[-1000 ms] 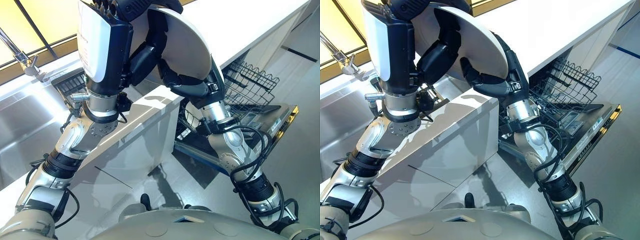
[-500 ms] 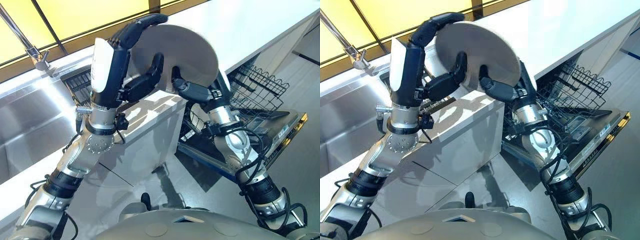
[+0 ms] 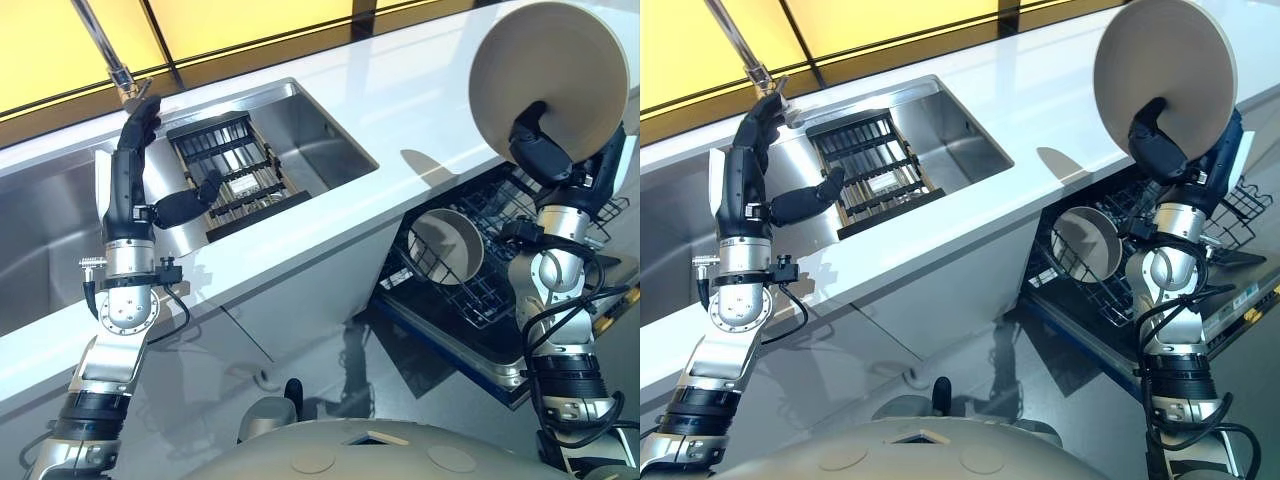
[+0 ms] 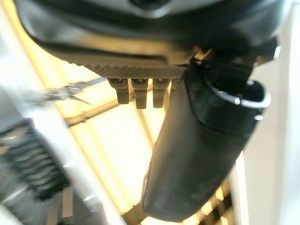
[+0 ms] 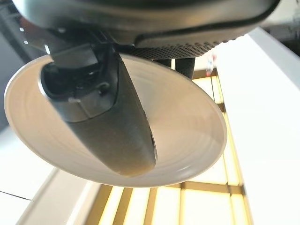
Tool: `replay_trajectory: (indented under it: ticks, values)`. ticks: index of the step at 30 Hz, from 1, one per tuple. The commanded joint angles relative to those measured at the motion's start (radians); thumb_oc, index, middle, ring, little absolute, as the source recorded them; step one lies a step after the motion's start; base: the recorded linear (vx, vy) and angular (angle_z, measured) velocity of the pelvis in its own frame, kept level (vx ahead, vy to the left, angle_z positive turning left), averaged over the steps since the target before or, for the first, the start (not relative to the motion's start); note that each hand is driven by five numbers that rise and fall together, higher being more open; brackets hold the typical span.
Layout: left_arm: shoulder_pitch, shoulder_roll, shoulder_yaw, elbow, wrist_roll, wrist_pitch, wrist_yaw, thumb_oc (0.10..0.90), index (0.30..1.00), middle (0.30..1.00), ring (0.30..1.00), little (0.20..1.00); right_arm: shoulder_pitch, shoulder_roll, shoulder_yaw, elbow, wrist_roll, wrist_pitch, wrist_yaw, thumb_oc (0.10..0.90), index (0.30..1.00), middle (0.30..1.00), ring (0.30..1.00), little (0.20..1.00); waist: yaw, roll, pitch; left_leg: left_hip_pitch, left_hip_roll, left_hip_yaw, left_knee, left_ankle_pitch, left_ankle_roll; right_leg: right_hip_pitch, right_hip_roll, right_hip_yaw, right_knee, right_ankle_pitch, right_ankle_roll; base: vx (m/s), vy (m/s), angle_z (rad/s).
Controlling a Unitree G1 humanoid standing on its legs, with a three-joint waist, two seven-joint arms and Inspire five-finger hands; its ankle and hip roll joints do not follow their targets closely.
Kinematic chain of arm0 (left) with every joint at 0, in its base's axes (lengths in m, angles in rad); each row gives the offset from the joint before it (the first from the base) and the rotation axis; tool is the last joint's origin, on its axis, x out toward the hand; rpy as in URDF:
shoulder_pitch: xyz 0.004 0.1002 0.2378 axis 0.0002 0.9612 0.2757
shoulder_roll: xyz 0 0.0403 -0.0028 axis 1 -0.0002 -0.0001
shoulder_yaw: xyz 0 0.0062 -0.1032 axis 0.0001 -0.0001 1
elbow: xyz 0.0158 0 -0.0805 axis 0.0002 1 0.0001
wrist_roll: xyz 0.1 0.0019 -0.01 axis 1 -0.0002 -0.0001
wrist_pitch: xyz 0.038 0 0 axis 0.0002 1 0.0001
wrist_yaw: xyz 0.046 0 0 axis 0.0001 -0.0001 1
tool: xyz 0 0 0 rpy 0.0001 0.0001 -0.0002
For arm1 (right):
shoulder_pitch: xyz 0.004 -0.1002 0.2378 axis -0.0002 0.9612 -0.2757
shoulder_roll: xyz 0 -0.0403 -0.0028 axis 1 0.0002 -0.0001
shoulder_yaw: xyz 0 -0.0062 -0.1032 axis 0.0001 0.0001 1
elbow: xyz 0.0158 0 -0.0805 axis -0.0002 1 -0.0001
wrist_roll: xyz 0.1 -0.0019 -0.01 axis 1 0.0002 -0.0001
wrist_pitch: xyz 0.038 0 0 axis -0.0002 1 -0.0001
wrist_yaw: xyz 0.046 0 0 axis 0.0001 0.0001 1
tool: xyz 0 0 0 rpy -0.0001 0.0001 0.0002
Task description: Pick up plates and place into dishwasher.
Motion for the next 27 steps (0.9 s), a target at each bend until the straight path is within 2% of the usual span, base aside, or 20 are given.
replay_trajectory:
  ticks: [1,7,14,19,24,27]
  values:
    - [-0.056,0.048,0.097,-0.010,-0.121,-0.045,-0.032,0.800,0.900,0.900,0.900,0.900,-0.155,-0.148,-0.097,0.033,-0.127,-0.036,-0.112,0.100,0.300,0.300,0.300,0.200,0.017,-0.012,-0.052,0.067,-0.035,-0.026,0.055,-0.169,0.010,-0.058,0.060,-0.043,0.106,-0.052,-0.035,0.06,0.022,0.09]
    - [-0.041,0.081,0.127,0.028,-0.177,-0.020,-0.101,0.800,0.900,0.900,0.900,0.900,-0.152,-0.293,-0.178,0.284,-0.212,0.117,-0.247,0.100,0.300,0.300,0.300,0.200,0.029,-0.013,-0.052,0.076,-0.035,-0.047,0.032,-0.160,0.009,-0.054,0.059,-0.045,0.117,-0.058,-0.029,0.08,-0.003,0.23]
    - [-0.060,0.138,0.124,0.065,-0.211,-0.013,-0.140,0.800,0.900,0.900,0.900,0.900,-0.129,-0.406,-0.243,0.523,-0.226,0.194,-0.405,0.100,0.300,0.300,0.300,0.200,0.029,-0.007,-0.031,0.083,-0.037,-0.080,0.025,-0.154,0.014,-0.064,0.054,-0.046,0.164,-0.076,-0.027,0.08,-0.054,0.13]
    - [-0.047,0.154,0.142,0.076,-0.218,-0.004,-0.167,0.800,0.900,0.900,0.900,0.900,-0.092,-0.414,-0.265,0.630,-0.197,0.220,-0.370,0.100,0.300,0.300,0.300,0.200,0.026,0.001,-0.016,0.085,-0.035,-0.100,0.030,-0.152,0.012,-0.069,0.051,-0.050,0.196,-0.090,-0.027,0.07,-0.071,0.15]
    - [-0.030,0.148,0.156,0.071,-0.229,-0.007,-0.190,0.800,0.900,0.900,0.900,0.900,-0.053,-0.407,-0.247,0.656,-0.266,0.275,-0.278,0.100,0.300,0.300,0.300,0.200,0.021,0.013,0.013,0.071,-0.032,-0.118,0.056,-0.150,0.007,-0.087,0.046,-0.054,0.247,-0.109,-0.035,0.05,-0.072,0.04]
    - [-0.045,0.146,0.140,0.061,-0.231,-0.010,-0.187,0.800,0.900,0.900,0.900,0.900,-0.058,-0.417,-0.208,0.665,-0.315,0.302,-0.247,0.100,0.300,0.300,0.300,0.200,0.022,0.026,0.049,0.035,-0.030,-0.132,0.091,-0.145,-0.002,-0.118,0.039,-0.055,0.297,-0.125,-0.042,-0.04,-0.081,0.06]
